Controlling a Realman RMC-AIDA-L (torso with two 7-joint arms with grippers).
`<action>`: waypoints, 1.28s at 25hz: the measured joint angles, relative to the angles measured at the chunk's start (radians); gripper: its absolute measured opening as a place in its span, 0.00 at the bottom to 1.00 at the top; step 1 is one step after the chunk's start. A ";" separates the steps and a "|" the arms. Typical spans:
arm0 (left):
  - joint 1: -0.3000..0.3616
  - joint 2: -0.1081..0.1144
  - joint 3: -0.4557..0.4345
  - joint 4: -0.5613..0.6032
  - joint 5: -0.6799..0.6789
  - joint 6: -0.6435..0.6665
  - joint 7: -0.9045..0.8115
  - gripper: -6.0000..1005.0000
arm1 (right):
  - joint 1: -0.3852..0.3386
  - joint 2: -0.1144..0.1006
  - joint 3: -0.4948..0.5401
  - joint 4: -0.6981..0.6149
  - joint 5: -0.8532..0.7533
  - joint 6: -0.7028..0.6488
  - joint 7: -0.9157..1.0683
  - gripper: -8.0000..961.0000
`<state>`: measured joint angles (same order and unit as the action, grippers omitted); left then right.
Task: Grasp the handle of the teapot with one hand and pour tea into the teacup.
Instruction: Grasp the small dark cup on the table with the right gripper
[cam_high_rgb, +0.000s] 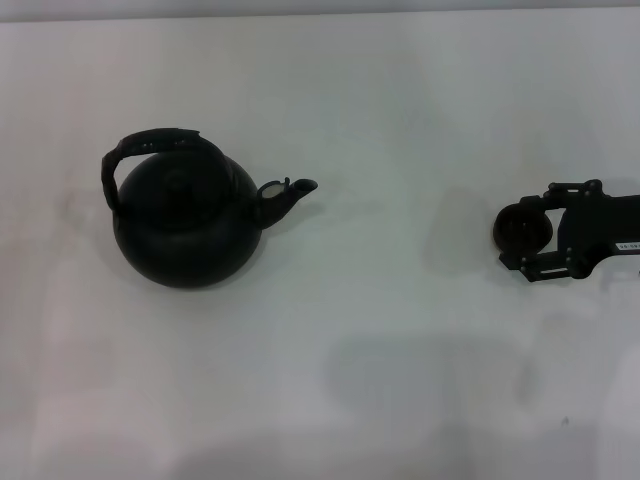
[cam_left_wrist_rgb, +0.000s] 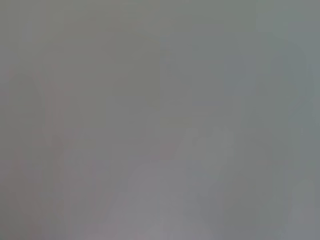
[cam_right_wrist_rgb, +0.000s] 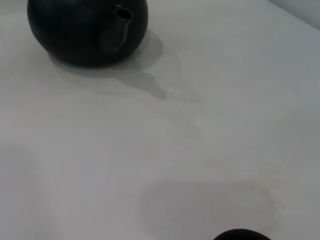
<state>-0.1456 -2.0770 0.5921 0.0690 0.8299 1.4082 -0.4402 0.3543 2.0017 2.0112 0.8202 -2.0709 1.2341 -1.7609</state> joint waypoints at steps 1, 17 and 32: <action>0.000 0.000 0.000 0.000 0.000 0.000 0.000 0.87 | 0.000 0.000 0.000 0.000 0.000 -0.001 0.000 0.88; 0.000 0.000 0.000 0.000 0.001 0.000 0.000 0.87 | 0.000 0.000 -0.029 -0.003 -0.004 -0.029 0.004 0.87; 0.002 0.000 0.000 0.002 0.002 0.001 0.000 0.87 | 0.002 0.000 -0.039 0.007 0.005 -0.016 0.010 0.74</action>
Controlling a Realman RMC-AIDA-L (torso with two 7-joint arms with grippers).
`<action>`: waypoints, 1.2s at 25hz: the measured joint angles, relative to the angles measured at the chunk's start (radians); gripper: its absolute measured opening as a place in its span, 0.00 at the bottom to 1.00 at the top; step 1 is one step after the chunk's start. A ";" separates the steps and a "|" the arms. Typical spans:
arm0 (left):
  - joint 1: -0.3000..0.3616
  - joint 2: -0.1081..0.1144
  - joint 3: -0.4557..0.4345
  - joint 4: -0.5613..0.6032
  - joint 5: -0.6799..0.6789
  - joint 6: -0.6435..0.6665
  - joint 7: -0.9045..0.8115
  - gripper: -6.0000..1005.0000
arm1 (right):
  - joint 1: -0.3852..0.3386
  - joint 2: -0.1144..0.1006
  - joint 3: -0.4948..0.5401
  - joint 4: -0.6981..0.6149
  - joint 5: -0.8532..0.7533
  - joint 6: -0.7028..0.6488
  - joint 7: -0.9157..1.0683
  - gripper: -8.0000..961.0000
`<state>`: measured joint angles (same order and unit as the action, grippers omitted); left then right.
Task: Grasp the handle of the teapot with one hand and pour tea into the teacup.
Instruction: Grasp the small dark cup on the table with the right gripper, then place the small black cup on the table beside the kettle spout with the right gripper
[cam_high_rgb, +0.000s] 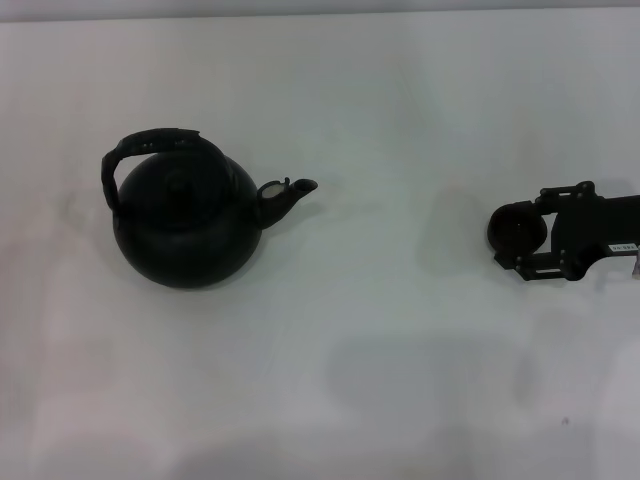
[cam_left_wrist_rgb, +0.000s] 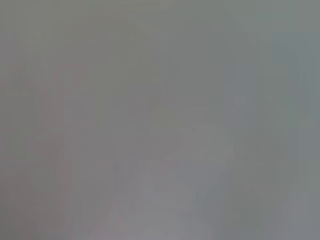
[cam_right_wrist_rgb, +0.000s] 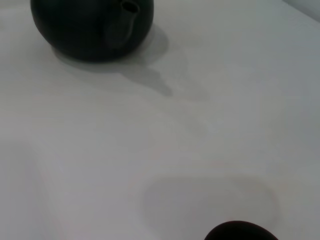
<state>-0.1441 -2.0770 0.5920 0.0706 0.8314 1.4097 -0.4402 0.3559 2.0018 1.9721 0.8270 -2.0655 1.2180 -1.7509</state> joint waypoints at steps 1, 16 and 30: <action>0.000 0.000 0.000 0.000 0.000 0.000 0.000 0.87 | 0.000 0.000 0.001 0.003 0.002 0.007 0.002 0.74; 0.000 0.000 0.001 0.000 0.000 0.006 0.001 0.87 | 0.015 0.000 -0.034 0.084 0.113 0.135 0.063 0.74; -0.004 -0.001 0.020 -0.005 0.005 0.020 0.002 0.87 | 0.101 0.008 -0.223 0.078 0.154 0.054 0.065 0.74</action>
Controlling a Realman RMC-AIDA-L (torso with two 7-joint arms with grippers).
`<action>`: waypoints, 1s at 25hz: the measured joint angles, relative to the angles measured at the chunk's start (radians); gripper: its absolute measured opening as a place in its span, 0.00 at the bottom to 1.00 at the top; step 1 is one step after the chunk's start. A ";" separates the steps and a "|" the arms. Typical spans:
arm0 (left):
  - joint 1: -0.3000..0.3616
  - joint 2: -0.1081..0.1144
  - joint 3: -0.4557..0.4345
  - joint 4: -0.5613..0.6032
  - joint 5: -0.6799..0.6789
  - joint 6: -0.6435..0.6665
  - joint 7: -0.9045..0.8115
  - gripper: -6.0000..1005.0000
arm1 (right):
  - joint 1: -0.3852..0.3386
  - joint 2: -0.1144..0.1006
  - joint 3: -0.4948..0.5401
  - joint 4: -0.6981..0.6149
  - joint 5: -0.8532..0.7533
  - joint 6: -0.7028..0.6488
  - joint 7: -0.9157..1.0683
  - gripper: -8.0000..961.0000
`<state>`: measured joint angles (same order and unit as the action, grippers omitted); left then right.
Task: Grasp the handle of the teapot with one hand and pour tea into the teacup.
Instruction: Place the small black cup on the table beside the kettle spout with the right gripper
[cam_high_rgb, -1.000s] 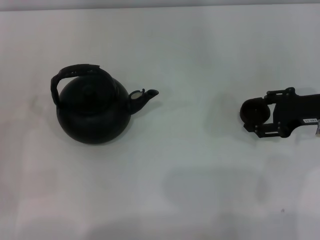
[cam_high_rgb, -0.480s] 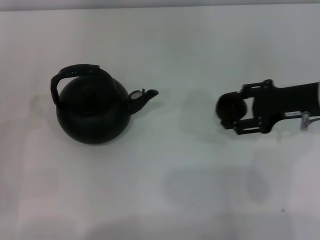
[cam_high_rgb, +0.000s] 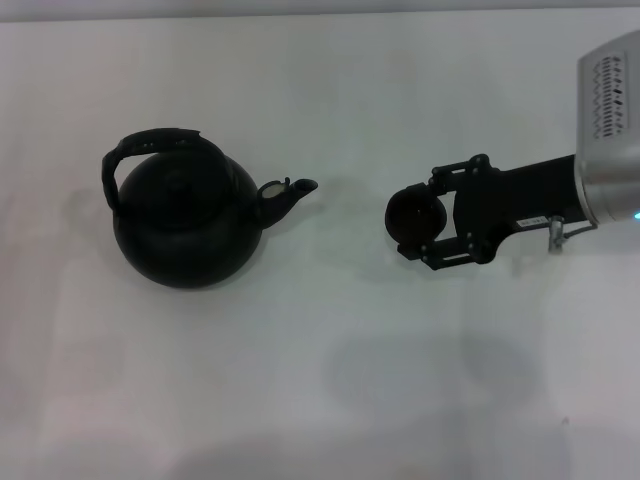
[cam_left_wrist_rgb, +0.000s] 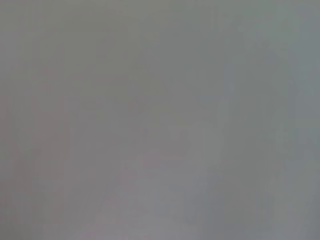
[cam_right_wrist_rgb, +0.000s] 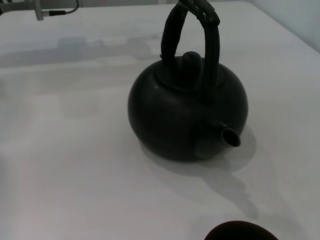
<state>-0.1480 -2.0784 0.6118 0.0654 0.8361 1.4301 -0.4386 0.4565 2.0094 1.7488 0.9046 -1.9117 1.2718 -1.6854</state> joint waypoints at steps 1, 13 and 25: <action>0.000 0.000 0.001 -0.001 0.000 0.000 0.000 0.87 | 0.006 0.000 -0.005 -0.004 -0.003 -0.012 -0.002 0.74; -0.005 -0.002 0.005 -0.003 0.000 0.003 0.000 0.87 | 0.039 0.004 -0.088 -0.043 -0.071 -0.131 0.001 0.75; -0.007 0.000 0.005 -0.003 0.000 0.003 0.000 0.87 | 0.042 0.008 -0.116 -0.066 -0.062 -0.178 -0.003 0.75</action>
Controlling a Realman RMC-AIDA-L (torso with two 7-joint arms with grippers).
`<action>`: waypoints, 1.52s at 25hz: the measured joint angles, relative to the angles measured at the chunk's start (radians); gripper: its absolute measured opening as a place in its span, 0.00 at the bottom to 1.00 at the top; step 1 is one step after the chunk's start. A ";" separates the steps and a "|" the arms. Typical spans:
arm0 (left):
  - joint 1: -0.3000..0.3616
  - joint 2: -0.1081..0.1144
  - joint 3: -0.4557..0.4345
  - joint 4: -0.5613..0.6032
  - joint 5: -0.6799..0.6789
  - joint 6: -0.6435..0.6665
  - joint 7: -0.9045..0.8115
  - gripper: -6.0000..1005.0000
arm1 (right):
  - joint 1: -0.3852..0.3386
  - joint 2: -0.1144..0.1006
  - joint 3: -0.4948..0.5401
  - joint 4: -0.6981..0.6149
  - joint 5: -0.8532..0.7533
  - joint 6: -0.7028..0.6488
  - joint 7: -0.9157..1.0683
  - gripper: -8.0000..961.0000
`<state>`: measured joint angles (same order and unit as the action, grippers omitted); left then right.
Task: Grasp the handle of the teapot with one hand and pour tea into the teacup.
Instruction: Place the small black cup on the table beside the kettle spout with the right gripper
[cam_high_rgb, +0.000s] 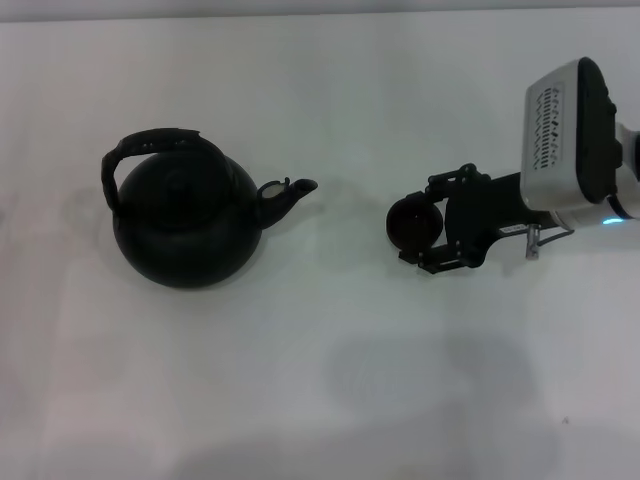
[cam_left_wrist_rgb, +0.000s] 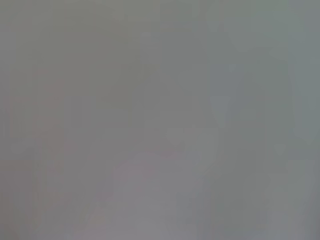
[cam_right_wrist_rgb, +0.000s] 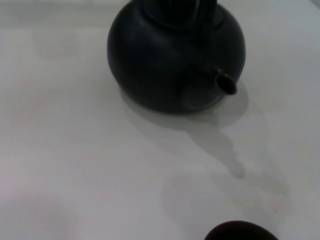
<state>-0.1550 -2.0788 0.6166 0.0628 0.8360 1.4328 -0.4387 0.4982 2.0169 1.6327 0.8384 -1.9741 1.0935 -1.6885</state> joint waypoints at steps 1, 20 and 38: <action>0.000 0.000 0.000 0.000 0.000 0.000 0.000 0.87 | 0.000 0.000 -0.005 -0.003 0.000 -0.008 -0.002 0.75; 0.002 0.000 0.001 0.000 0.000 0.000 0.000 0.87 | 0.010 0.000 -0.017 -0.045 0.000 -0.038 0.005 0.75; 0.008 0.002 0.002 0.003 0.009 0.000 0.000 0.87 | 0.019 0.000 -0.017 -0.045 0.002 -0.037 0.029 0.75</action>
<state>-0.1469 -2.0770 0.6181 0.0660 0.8453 1.4327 -0.4387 0.5170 2.0171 1.6152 0.7931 -1.9726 1.0562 -1.6594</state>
